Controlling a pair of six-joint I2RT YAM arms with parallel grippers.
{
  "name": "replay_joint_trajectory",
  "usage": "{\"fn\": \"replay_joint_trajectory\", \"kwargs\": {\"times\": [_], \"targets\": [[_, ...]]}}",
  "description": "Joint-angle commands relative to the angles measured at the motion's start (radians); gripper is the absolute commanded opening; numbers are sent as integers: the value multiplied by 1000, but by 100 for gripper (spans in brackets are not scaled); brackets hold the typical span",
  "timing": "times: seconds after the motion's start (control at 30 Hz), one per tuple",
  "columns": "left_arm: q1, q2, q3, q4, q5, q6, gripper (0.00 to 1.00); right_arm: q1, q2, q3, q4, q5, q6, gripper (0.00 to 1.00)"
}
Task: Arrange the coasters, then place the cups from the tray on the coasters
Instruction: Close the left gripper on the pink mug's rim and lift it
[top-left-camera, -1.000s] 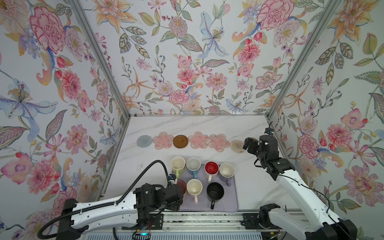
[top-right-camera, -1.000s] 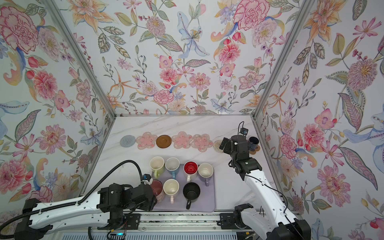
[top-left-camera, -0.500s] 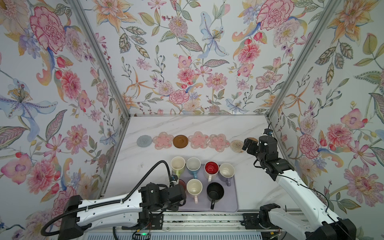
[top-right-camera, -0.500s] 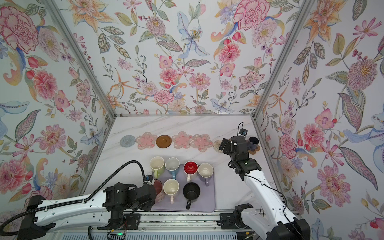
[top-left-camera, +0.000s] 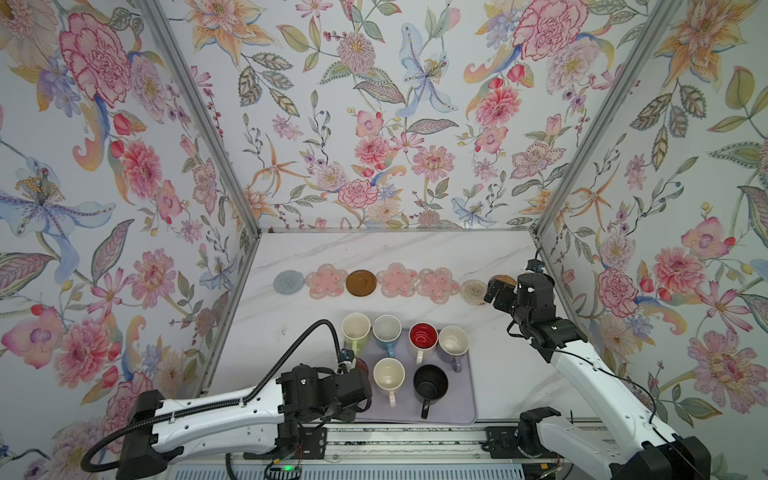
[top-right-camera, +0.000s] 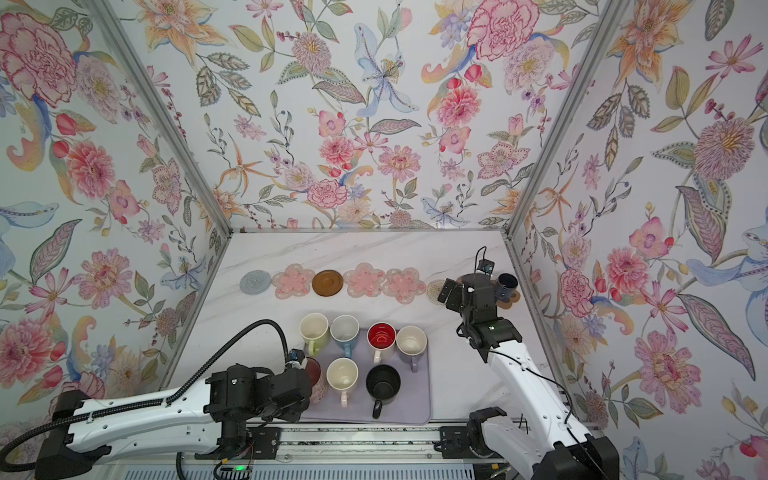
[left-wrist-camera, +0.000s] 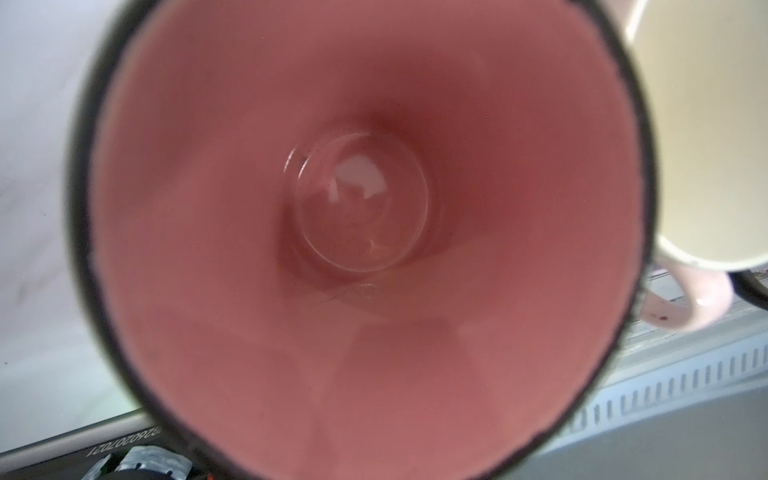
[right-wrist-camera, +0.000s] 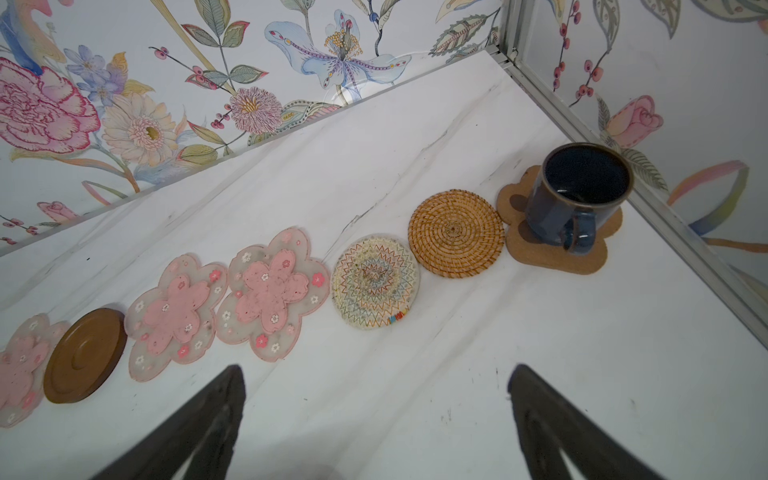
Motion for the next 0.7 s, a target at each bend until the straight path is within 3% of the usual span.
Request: {"fn": "replay_joint_trajectory", "kwargs": {"times": [0.0, 0.67], "targets": [[-15, -26, 45, -60, -59, -14, 0, -7, -12, -8, 20, -9, 5, 99], [-15, -103, 162, -295, -228, -118, 0, -24, -45, 5, 1, -30, -12, 99]]}}
